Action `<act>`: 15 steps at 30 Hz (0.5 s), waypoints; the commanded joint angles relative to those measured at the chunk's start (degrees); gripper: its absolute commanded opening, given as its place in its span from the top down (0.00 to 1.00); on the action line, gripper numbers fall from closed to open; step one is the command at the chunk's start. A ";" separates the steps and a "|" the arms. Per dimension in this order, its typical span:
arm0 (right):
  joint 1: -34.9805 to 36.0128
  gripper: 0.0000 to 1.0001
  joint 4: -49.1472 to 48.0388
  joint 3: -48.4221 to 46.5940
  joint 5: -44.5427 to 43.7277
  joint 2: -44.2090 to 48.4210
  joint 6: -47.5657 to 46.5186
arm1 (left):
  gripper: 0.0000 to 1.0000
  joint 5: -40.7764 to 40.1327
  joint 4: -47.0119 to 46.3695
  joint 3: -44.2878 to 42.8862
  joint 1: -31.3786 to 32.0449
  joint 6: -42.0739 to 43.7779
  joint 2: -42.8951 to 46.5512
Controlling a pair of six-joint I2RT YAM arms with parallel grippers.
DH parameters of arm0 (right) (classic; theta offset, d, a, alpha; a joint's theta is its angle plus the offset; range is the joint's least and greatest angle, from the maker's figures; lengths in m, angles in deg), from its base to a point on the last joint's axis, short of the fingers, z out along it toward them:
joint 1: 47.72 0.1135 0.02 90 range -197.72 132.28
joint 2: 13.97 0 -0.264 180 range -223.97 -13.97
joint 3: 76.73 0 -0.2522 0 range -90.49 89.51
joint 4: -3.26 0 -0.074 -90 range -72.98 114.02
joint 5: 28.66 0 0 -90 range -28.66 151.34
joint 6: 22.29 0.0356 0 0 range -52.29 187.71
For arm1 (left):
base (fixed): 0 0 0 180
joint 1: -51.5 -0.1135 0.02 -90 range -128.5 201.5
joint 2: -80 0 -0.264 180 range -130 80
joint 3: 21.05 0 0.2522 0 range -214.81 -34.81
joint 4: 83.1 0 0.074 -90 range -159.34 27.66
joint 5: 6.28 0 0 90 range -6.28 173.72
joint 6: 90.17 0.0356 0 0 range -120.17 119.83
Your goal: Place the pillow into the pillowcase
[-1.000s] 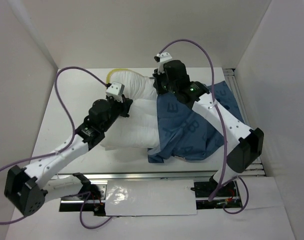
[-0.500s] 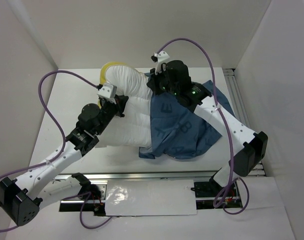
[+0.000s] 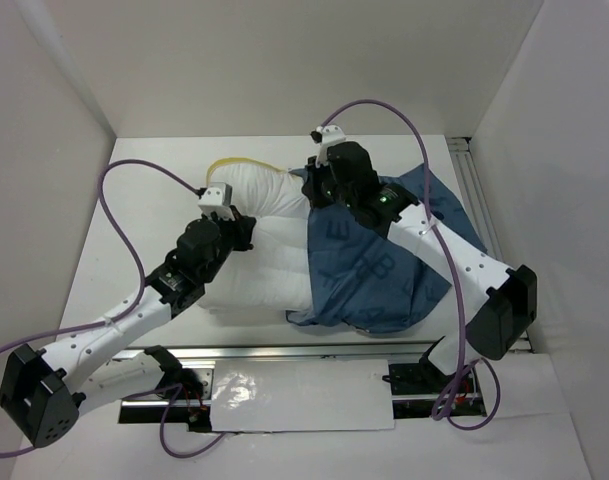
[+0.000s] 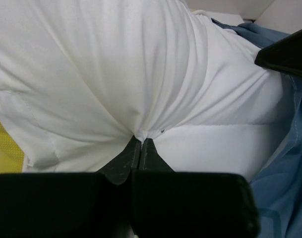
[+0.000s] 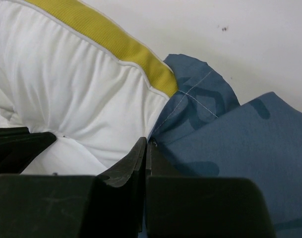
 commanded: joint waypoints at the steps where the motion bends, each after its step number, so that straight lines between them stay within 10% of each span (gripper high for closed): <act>1: -0.79 1.00 2.26 0.38 -3.14 1.09 3.82 | 1.00 -4.04 1.10 -1.21 0.49 -4.87 0.00; 15: -1.85 0.88 1.04 4.34 -3.33 4.08 4.97 | 1.00 -4.40 4.28 0.63 -0.04 -6.72 -0.63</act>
